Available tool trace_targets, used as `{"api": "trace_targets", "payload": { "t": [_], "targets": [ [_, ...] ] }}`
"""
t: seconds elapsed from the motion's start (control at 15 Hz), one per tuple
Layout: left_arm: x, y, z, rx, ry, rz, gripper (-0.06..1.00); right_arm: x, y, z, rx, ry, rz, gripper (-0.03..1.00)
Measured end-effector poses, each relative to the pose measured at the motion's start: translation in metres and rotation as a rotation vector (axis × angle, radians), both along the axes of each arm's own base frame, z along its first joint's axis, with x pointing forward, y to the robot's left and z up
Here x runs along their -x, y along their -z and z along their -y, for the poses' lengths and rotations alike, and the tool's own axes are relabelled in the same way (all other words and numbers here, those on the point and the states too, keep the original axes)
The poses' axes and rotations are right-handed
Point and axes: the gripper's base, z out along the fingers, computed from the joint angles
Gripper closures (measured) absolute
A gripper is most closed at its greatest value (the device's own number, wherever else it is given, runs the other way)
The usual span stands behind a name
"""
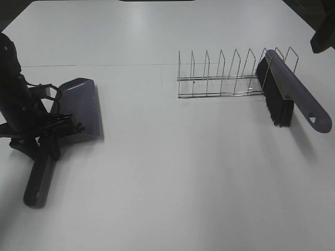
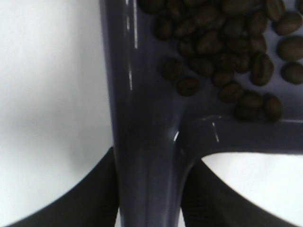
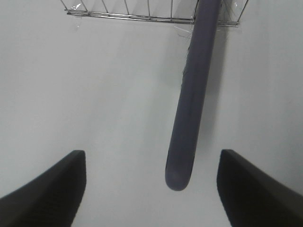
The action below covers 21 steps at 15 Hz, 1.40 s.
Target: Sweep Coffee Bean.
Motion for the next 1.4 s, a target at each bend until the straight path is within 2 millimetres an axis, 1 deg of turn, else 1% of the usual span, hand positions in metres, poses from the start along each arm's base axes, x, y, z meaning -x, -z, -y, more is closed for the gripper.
{"api": "trace_targets", "payload": {
  "t": [0.07,0.13,0.2,0.27,0.4,0.53,0.6,0.67,0.73,0.8,0.87,0.93,1.0,1.2,1.27,1.4],
  "targets": [
    [0.000,0.000,0.000,0.003,0.004,0.001,0.61,0.014,0.007,0.000,-0.012,0.006,0.012,0.30],
    [-0.001,0.000,0.000,0.006,0.024,0.011,0.61,0.028,0.010,0.000,-0.021,0.011,0.038,0.30],
    [-0.002,0.000,0.001,0.016,0.056,0.029,0.61,0.048,0.013,0.001,-0.027,0.015,0.066,0.30],
    [-0.003,0.000,0.001,0.023,0.061,0.041,0.61,0.060,0.016,0.001,-0.030,0.016,0.076,0.30],
    [-0.004,0.000,0.002,0.029,0.064,0.055,0.61,0.085,0.013,0.002,-0.032,0.016,0.121,0.30],
    [-0.005,0.000,0.002,0.030,0.063,0.067,0.60,0.106,0.006,0.002,-0.035,0.014,0.183,0.30],
    [-0.005,0.000,0.002,0.032,0.067,0.073,0.55,0.117,0.000,0.003,-0.037,0.013,0.220,0.30],
    [-0.006,0.000,0.003,0.036,0.071,0.080,0.46,0.128,-0.006,0.003,-0.038,0.010,0.252,0.30],
    [-0.007,-0.001,0.003,0.040,0.082,0.086,0.35,0.138,-0.010,0.003,-0.039,0.007,0.270,0.30],
    [-0.007,-0.001,0.003,0.041,0.087,0.091,0.31,0.142,-0.011,0.003,-0.039,0.005,0.273,0.30],
    [-0.008,-0.001,0.003,0.041,0.093,0.103,0.23,0.152,-0.014,0.003,-0.039,0.001,0.284,0.30],
    [-0.008,-0.002,0.003,0.041,0.095,0.109,0.20,0.159,-0.015,0.004,-0.039,-0.002,0.288,0.30],
    [-0.008,-0.003,0.003,0.040,0.097,0.111,0.19,0.173,-0.018,0.004,-0.039,-0.009,0.297,0.30],
    [-0.008,-0.006,0.001,0.032,0.108,0.110,0.18,0.187,-0.021,0.004,-0.039,-0.013,0.323,0.30],
    [-0.006,-0.010,0.000,0.022,0.121,0.109,0.18,0.192,-0.022,0.004,-0.039,-0.014,0.341,0.30],
    [-0.005,-0.028,-0.004,-0.012,0.150,0.141,0.18,0.199,-0.013,0.004,-0.039,-0.015,0.341,0.30]
  ]
}}
